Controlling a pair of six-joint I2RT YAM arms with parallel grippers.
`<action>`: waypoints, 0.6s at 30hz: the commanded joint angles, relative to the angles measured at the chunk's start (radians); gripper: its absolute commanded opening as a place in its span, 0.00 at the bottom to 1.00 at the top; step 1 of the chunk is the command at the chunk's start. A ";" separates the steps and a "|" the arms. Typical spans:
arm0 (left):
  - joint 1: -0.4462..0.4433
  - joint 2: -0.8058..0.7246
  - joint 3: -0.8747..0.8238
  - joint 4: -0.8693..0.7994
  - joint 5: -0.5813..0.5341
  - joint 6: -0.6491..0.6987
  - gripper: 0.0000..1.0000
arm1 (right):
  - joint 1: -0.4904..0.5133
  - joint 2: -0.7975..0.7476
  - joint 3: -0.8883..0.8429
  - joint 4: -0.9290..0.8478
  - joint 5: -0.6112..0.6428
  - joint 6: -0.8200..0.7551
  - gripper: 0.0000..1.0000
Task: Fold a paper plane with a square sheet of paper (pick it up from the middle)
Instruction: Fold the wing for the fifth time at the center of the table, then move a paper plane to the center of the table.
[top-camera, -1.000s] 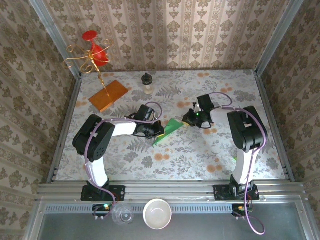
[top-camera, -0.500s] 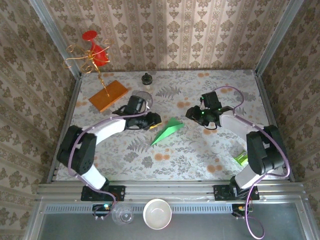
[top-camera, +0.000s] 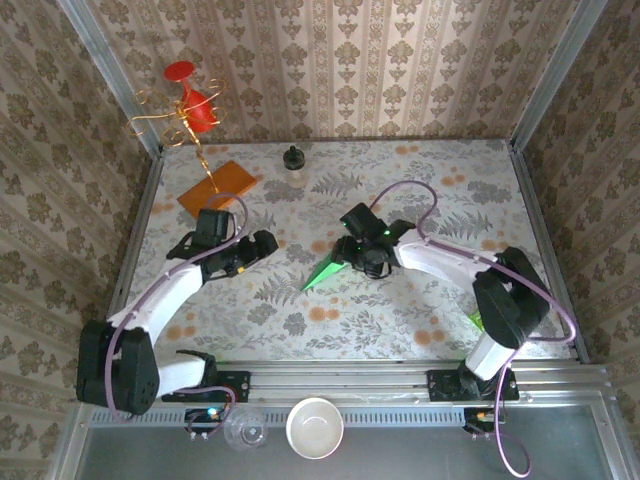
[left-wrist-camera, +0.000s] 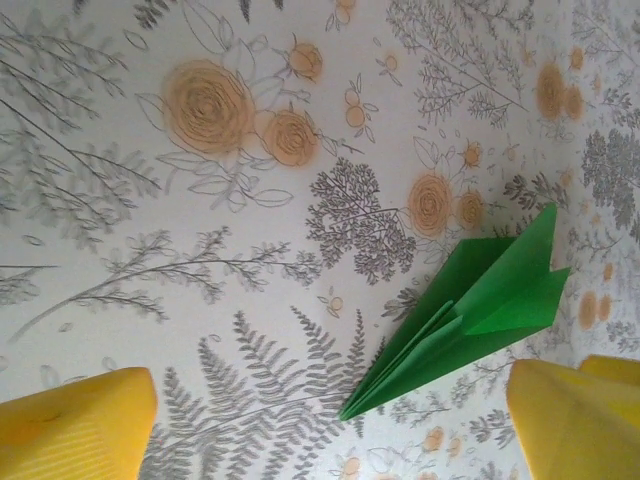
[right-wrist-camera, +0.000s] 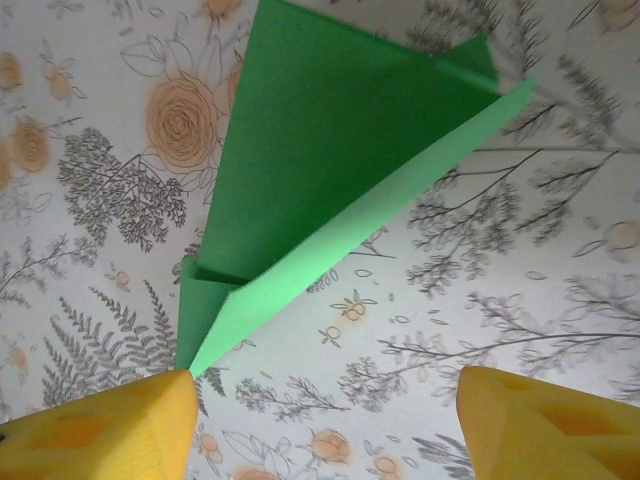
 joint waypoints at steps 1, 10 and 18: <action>0.026 -0.049 -0.028 -0.026 -0.025 0.054 0.96 | 0.029 0.062 0.058 -0.028 0.057 0.124 0.72; 0.042 -0.038 -0.040 -0.015 0.025 0.076 1.00 | 0.047 0.164 0.124 -0.049 0.101 0.190 0.77; 0.043 0.002 -0.044 0.015 0.054 0.058 1.00 | 0.049 0.152 0.084 -0.050 0.130 0.260 0.56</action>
